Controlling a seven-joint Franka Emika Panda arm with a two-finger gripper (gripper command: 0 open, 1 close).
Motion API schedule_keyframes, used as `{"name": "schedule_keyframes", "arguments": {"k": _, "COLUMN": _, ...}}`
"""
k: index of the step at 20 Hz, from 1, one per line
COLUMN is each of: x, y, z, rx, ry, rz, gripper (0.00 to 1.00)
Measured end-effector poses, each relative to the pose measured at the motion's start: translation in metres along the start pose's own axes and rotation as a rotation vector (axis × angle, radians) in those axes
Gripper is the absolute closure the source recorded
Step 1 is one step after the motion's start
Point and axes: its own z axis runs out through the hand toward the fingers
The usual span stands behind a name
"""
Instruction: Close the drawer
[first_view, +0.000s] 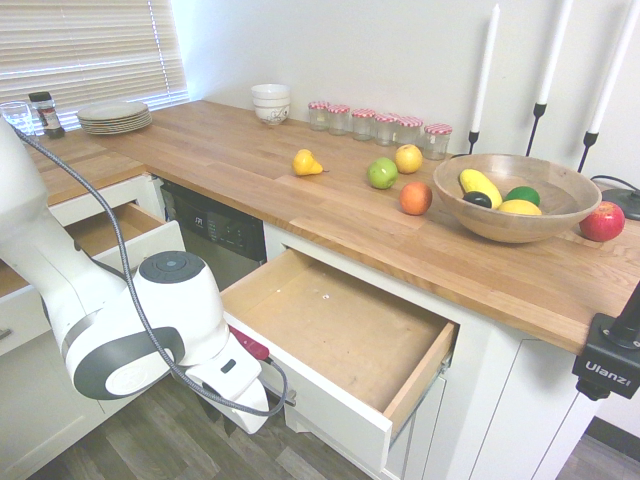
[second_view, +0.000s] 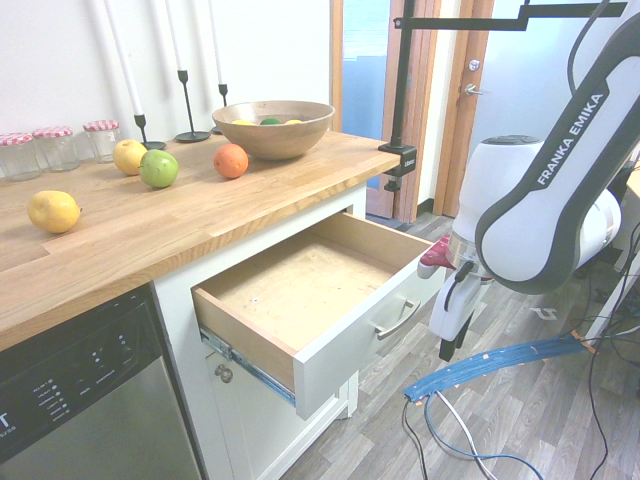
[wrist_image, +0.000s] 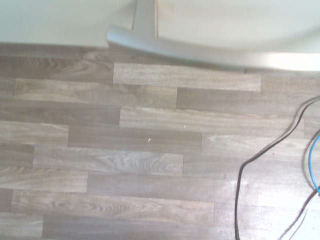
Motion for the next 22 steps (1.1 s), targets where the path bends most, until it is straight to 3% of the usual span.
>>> {"name": "schedule_keyframes", "arguments": {"k": 22, "x": 0.055, "y": -0.028, "z": 0.0, "rx": 0.006, "ry": -0.013, "rz": 0.021, "gripper": 1.0}}
